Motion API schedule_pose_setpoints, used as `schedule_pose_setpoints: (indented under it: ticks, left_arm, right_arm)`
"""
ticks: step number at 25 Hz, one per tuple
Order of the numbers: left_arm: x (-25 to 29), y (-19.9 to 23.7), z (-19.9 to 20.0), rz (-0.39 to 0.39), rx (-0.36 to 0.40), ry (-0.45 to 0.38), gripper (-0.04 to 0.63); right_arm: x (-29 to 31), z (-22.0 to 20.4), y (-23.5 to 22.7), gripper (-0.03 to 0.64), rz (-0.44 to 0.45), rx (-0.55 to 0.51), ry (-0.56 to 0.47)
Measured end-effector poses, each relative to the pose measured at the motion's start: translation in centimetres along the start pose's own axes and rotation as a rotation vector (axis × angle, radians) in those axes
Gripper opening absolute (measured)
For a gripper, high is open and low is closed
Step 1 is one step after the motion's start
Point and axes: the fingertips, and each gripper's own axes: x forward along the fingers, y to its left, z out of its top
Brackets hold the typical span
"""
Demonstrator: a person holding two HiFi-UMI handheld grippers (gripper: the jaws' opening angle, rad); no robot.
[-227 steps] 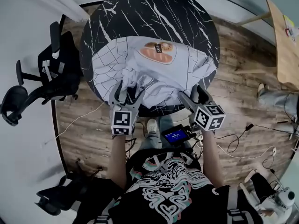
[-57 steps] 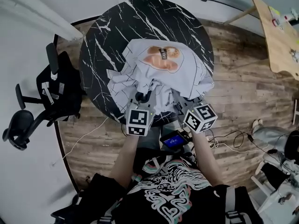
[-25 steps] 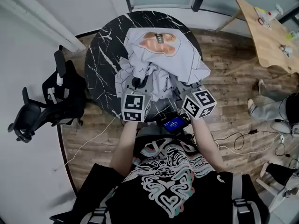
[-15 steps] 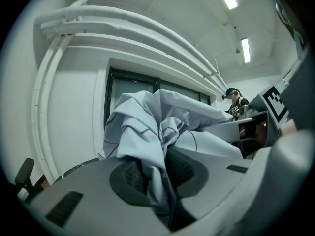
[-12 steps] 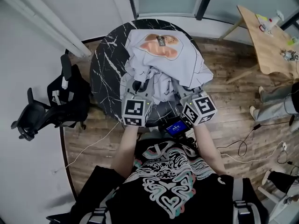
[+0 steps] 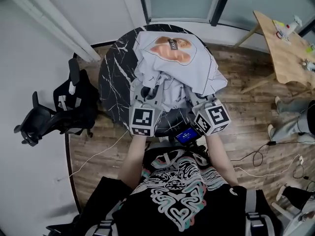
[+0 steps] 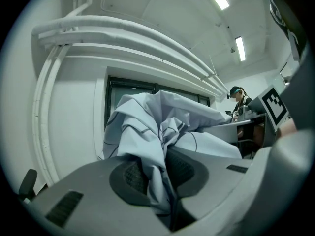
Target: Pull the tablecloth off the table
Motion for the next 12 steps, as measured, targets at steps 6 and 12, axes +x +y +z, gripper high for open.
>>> schedule_pose_setpoints:
  ticks: [6, 12]
  left_arm:
    - [-0.02, 0.47, 0.28, 0.014, -0.002, -0.009, 0.072]
    - [0.24, 0.64, 0.14, 0.014, -0.005, -0.003, 0.072]
  right_arm:
    - [0.46, 0.09, 0.09, 0.057, -0.009, -0.014, 0.008]
    - [0.73, -0.14, -0.21, 0.057, -0.018, -0.027, 0.013]
